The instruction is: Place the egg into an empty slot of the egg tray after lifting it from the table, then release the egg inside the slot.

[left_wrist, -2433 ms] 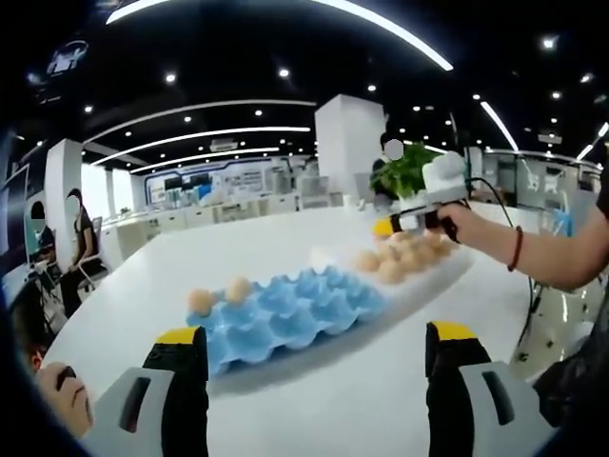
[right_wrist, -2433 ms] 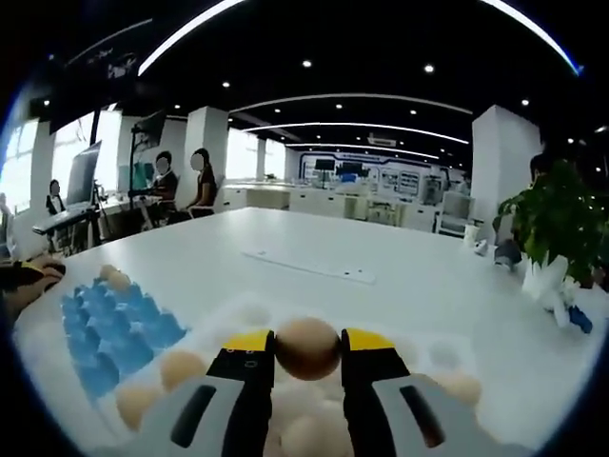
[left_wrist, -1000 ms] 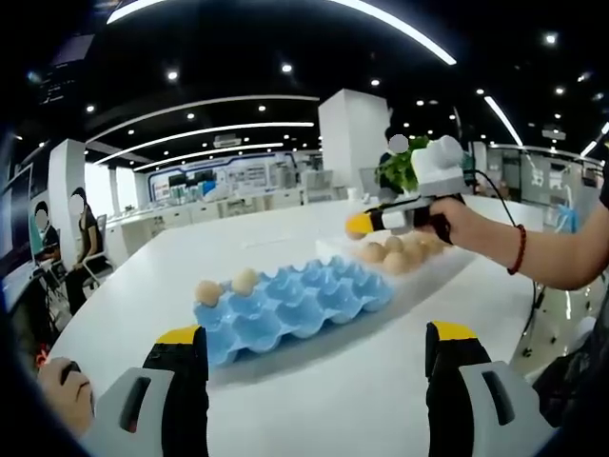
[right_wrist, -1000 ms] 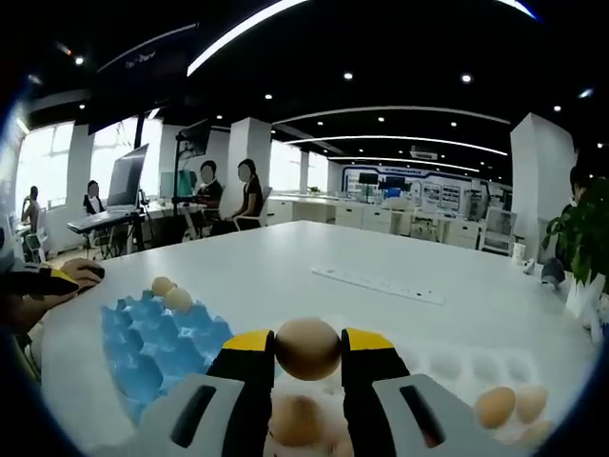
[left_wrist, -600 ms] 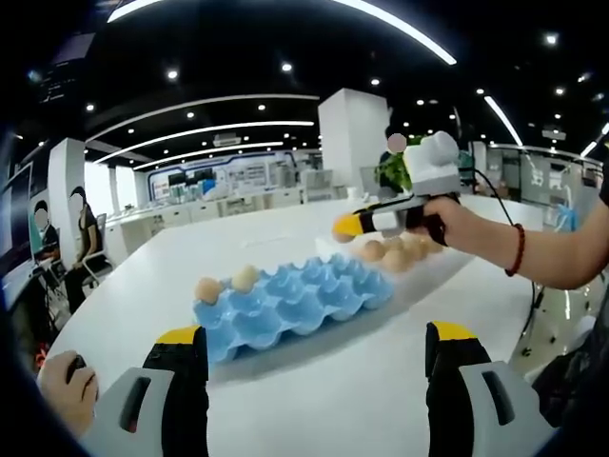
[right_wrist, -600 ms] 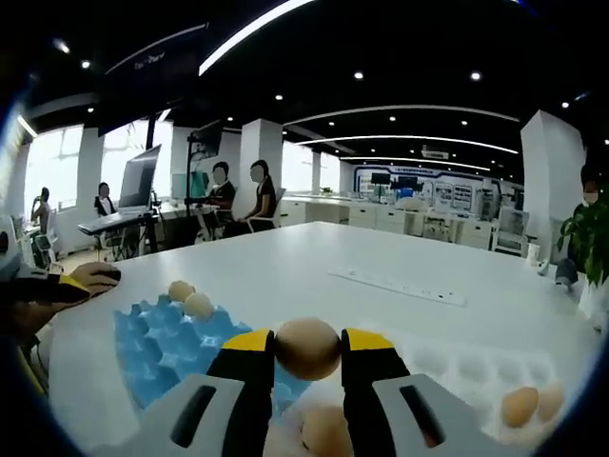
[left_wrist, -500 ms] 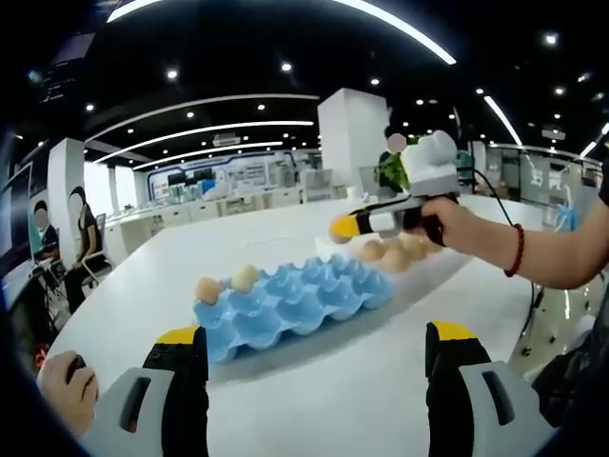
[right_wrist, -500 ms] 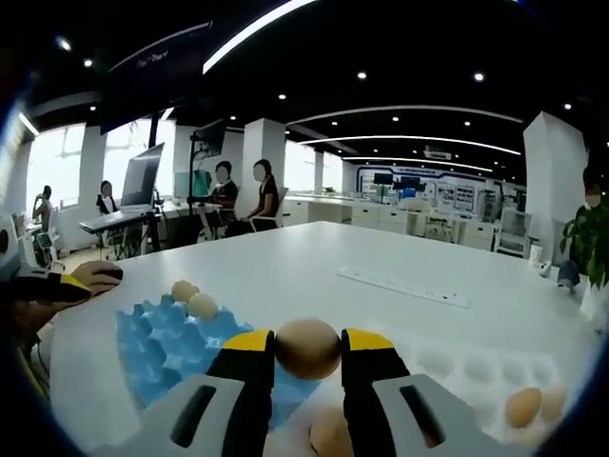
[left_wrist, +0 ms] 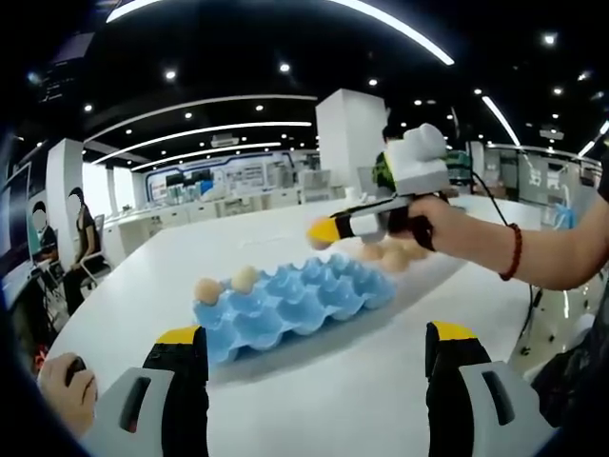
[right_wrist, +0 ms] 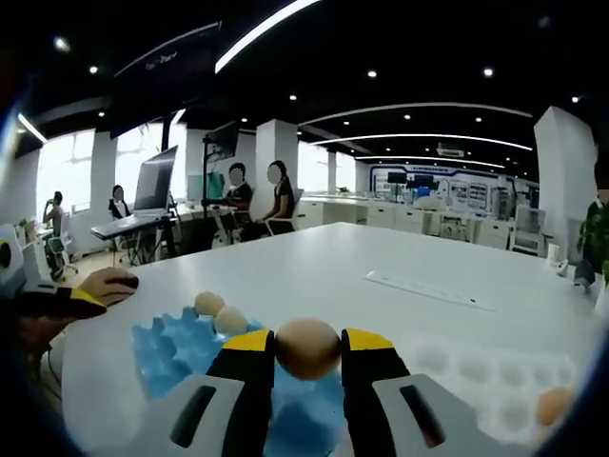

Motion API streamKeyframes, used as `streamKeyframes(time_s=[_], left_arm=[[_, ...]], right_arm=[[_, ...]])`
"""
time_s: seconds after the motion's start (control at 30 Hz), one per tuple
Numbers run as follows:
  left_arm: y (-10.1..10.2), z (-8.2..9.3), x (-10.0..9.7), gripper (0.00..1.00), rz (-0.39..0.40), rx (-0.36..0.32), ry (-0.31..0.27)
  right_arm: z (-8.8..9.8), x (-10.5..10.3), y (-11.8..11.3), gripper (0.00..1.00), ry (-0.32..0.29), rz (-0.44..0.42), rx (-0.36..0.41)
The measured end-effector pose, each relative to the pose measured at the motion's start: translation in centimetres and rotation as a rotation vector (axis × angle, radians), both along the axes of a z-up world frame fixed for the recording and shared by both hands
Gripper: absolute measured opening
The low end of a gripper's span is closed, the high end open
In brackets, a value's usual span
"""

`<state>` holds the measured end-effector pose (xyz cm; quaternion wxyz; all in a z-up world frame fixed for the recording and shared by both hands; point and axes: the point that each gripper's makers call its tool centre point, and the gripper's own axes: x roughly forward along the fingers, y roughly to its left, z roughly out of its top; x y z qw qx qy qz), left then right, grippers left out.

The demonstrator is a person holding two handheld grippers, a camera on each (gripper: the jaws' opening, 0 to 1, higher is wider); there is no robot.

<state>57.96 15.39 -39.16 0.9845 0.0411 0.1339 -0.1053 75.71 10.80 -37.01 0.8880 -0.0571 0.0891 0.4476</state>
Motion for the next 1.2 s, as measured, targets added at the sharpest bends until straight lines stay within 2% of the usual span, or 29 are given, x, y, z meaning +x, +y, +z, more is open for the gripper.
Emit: streamKeyframes(time_s=[0.43,0.63,0.87,1.2], left_arm=[[0.2,0.0,0.2,0.96,-0.005,-0.004,0.002],[0.6,0.5,0.4,0.96,0.003,-0.021,-0.007],[0.5,0.3,0.4,0.95,0.009,-0.043,0.014],[-0.3,0.4,0.4,0.95,-0.021,-0.049,0.019]], right_arm=[[-0.4,-1.7,3.6,0.28,0.004,0.075,-0.007],[-0.9,-1.7,5.4,0.28,0.015,0.111,-0.022],[-2.5,-1.7,6.3,0.28,0.033,0.12,-0.054],[-3.2,-1.4,6.5,0.29,0.081,0.116,-0.035]])
